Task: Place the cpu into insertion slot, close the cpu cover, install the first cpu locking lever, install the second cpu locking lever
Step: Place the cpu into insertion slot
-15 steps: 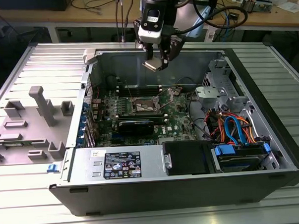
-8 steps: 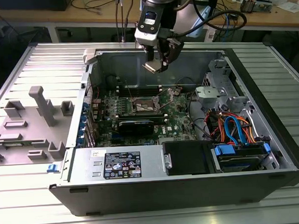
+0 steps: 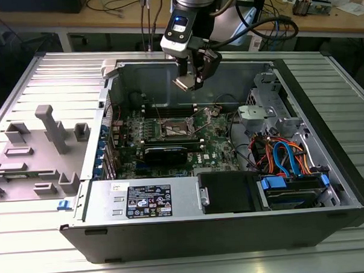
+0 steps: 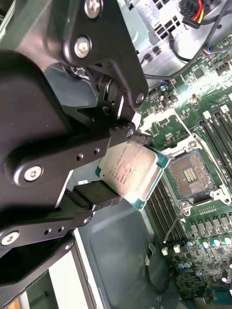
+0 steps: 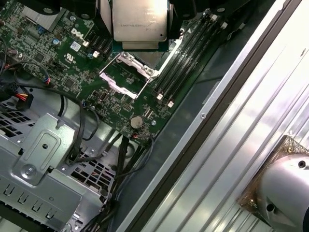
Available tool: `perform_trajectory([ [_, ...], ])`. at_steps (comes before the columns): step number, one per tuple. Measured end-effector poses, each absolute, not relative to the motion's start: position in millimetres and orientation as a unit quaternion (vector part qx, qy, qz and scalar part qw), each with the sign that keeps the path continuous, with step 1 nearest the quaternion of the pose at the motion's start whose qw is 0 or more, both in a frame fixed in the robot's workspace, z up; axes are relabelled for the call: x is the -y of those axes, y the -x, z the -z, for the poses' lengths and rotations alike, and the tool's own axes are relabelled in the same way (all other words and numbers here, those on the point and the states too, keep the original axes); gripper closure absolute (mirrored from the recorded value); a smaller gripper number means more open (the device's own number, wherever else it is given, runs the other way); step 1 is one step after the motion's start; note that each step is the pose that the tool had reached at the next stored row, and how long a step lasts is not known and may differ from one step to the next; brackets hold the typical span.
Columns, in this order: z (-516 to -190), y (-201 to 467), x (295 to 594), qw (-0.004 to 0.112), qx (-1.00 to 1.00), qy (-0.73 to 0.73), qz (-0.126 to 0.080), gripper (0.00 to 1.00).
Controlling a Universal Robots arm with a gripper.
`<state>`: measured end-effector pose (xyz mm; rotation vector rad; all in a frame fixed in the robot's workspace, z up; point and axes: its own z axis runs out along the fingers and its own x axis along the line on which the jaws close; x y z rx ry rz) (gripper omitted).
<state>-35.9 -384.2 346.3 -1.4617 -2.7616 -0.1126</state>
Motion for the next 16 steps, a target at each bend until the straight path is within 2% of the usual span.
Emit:
perform_trajectory([
  [16, -345.5, 35.9, 384.1, 0.008, 0.881, 0.472, 0.036, 0.46],
])
